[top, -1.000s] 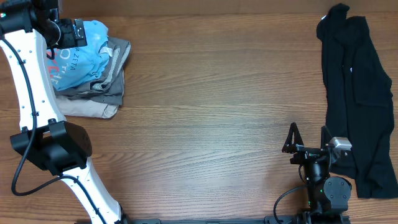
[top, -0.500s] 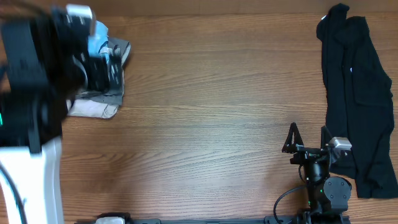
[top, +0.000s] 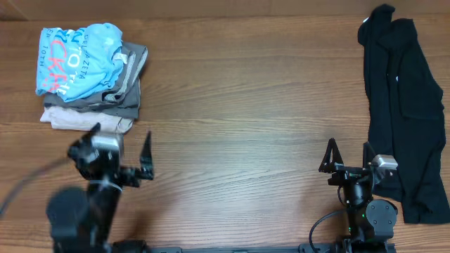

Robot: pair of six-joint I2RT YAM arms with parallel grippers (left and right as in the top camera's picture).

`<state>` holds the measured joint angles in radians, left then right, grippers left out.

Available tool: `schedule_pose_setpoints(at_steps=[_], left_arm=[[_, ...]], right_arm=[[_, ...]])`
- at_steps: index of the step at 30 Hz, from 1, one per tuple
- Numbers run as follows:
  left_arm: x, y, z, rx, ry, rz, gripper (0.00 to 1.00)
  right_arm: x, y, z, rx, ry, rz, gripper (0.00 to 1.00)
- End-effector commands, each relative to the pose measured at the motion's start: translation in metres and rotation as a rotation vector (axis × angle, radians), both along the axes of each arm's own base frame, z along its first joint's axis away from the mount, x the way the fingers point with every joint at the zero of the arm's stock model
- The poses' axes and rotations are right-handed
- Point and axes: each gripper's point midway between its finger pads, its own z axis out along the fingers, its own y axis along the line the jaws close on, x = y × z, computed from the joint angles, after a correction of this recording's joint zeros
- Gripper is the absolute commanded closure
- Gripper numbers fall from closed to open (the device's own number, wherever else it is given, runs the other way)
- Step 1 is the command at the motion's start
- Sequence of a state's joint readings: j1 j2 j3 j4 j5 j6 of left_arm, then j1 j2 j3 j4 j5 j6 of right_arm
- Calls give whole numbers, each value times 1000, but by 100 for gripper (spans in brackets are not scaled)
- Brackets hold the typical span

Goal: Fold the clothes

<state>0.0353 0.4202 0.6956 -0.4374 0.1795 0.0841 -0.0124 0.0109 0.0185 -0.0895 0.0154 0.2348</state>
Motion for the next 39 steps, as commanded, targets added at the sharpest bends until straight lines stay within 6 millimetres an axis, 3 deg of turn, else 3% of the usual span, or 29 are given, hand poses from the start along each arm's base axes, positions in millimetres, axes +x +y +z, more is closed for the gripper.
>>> schedule_pose_setpoints(at_steps=[1, 10, 16, 21, 24, 39], left_arm=[[-7, -15, -19, -16, -119, -86, 0], [6, -14, -72, -55, -239, -83, 0], [1, -12, -89, -53, -313, -77, 0], [3, -12, -115, -59, -220, -71, 0], [3, -11, -146, -71, -88, -62, 0], [3, -11, -144, -75, -98, -63, 0]], right_arm=[[0, -2, -2, -6, -5, -9, 0], [0, -2, -2, -6, -5, -9, 0], [0, -2, -2, -6, -5, -9, 0], [0, -2, -2, -6, -5, -9, 0], [0, -2, -2, -6, -5, -9, 0], [0, -2, -2, -6, -5, -9, 0]])
